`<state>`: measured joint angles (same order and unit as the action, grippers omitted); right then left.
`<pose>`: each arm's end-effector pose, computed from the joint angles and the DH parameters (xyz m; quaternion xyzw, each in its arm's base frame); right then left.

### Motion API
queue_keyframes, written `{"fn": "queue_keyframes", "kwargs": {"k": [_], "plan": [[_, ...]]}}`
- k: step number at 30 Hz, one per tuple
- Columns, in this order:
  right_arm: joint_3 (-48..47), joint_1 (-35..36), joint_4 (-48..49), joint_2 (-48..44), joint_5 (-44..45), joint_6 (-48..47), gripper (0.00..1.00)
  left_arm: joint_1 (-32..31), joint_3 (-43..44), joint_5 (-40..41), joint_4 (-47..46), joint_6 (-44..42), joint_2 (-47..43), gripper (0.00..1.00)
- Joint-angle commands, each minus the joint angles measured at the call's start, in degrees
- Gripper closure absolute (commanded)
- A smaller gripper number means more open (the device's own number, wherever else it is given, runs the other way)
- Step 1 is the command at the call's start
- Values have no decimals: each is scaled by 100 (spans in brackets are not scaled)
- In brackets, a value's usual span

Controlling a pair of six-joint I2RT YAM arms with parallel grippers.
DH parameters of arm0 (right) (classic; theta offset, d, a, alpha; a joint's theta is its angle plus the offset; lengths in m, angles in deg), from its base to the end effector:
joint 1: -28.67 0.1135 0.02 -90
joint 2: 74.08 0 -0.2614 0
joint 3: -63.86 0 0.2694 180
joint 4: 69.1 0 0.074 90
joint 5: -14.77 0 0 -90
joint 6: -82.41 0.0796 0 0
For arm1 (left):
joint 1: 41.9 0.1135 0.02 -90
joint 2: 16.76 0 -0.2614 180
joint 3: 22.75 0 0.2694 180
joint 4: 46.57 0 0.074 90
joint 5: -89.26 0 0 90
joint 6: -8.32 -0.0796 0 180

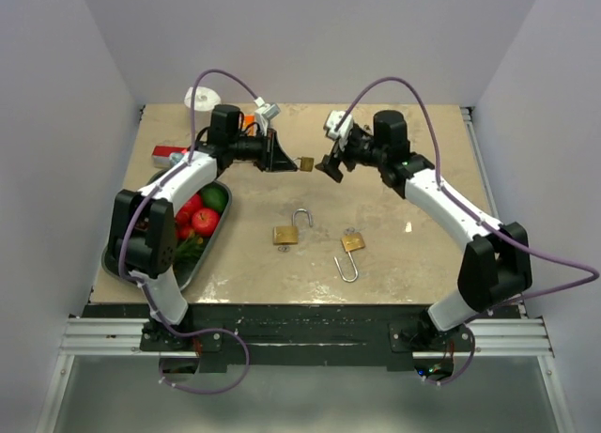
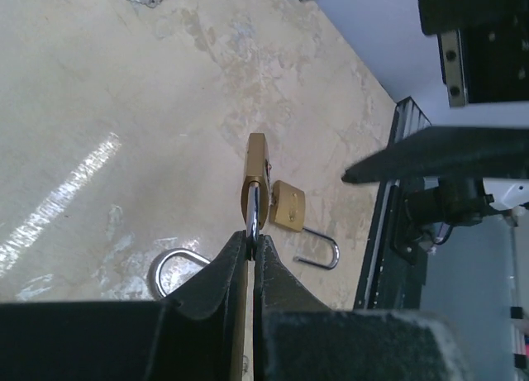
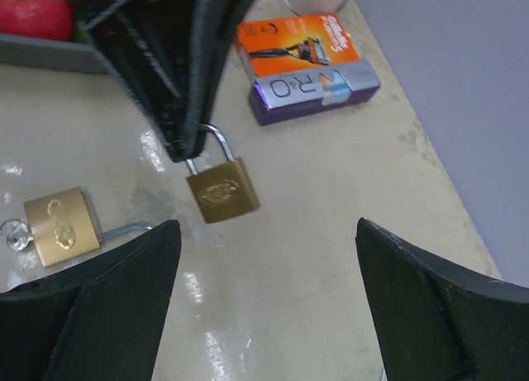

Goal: Lock with the key
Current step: Place the key at the center of the board, then place the lock at the center of the board.

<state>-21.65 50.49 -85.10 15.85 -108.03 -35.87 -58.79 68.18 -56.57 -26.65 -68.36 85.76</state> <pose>0.3742 0.1963 0.3050 -0.4795 0.6455 0.2007 0.5596 0.4036 -0.1914 0.2525 0.2526 0.7635 -0.5069 0.3103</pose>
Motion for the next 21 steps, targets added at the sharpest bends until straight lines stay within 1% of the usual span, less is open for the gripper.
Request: {"fn": "queue_keyframes", "kwargs": {"k": [1, 5, 8, 11, 14, 18, 21], "plan": [[452, 339, 428, -450, -245, -1320, 11, -25, 262, -367, -37, 707, 23, 100], [812, 664, 647, -529, -184, -2022, 15, -43, 323, -402, 120, 594, 40, 100], [944, 902, 1016, -451, 106, -2278, 18, -52, 490, -437, 270, 523, 93, 100], [980, 1034, 1122, -319, 273, -2620, 24, -69, 473, -455, 332, 487, 93, 100], [1112, 1078, 1412, -248, 493, -2780, 30, -69, 429, -464, 367, 452, 66, 100], [1138, 1105, 1640, -151, 687, -2886, 32, -69, 411, -446, 376, 417, 40, 100], [1103, 1113, 1588, -46, 774, -3026, 36, -78, 411, -437, 394, 399, 23, 100]]}}
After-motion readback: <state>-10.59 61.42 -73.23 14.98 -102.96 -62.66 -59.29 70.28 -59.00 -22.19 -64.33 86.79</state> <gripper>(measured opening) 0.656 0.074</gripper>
